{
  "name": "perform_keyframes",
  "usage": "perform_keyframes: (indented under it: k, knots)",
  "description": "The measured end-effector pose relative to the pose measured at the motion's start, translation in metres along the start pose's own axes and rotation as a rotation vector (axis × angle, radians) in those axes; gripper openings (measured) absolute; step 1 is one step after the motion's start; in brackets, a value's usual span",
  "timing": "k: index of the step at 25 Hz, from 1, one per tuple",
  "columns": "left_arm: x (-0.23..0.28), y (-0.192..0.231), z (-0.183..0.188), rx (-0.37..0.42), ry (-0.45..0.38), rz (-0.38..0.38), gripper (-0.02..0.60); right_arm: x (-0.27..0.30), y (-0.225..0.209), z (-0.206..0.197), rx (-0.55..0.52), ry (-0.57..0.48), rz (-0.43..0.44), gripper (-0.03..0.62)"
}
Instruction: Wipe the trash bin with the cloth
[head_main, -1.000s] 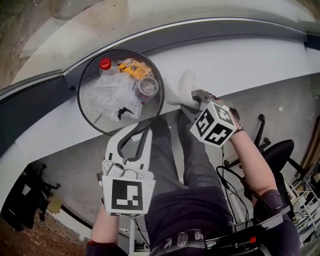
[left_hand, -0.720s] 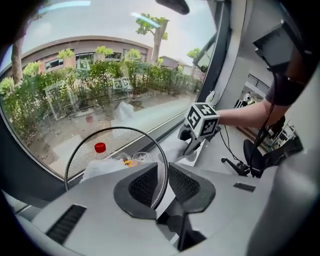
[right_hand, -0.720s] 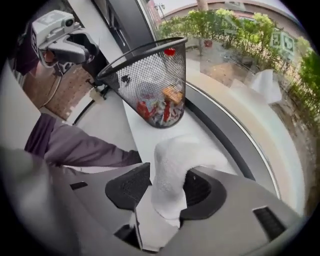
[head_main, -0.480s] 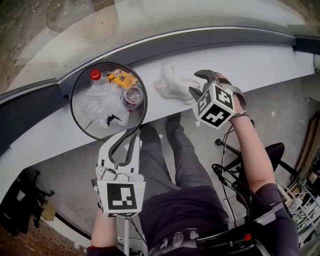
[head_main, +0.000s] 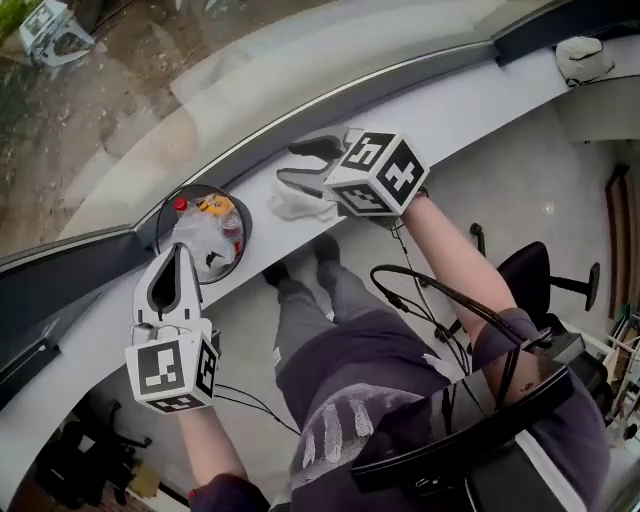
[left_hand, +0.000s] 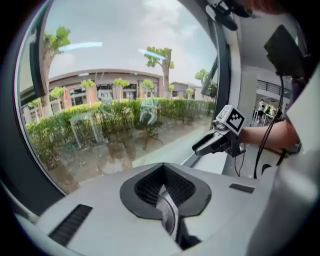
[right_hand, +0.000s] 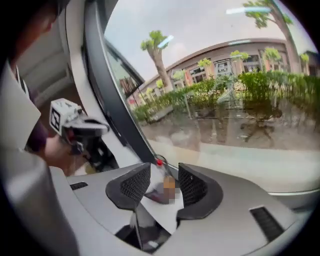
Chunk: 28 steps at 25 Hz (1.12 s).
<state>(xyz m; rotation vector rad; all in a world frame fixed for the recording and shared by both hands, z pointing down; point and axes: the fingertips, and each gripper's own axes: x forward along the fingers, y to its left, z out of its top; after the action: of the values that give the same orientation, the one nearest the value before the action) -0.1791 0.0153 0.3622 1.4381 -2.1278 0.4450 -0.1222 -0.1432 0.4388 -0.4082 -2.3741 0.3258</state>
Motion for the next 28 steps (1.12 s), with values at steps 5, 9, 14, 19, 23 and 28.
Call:
perform_keyframes:
  k: [5,9,14,19,23,28]
  knots:
    - [-0.023,-0.016,0.076,0.037,-0.173,-0.004,-0.002,-0.049,0.055,0.074,0.144,-0.272,0.227,0.0]
    - [-0.051,-0.019,0.116,0.068,-0.272,-0.059,-0.002,-0.073,0.091,0.105,0.106,-0.35,0.236,0.0]
    - [-0.088,-0.018,0.12,0.095,-0.36,-0.232,-0.002,-0.103,0.159,0.127,-0.038,-0.431,0.197,0.0]
    - [-0.116,-0.068,0.097,0.165,-0.402,-0.46,-0.002,-0.16,0.232,0.134,-0.218,-0.48,0.032,0.0]
    - [-0.15,-0.112,0.085,0.214,-0.444,-0.609,-0.002,-0.169,0.284,0.1,-0.205,-0.47,0.027,0.0]
    - [-0.216,-0.166,0.085,0.275,-0.495,-0.641,-0.002,-0.213,0.346,0.057,-0.174,-0.509,0.038,0.0]
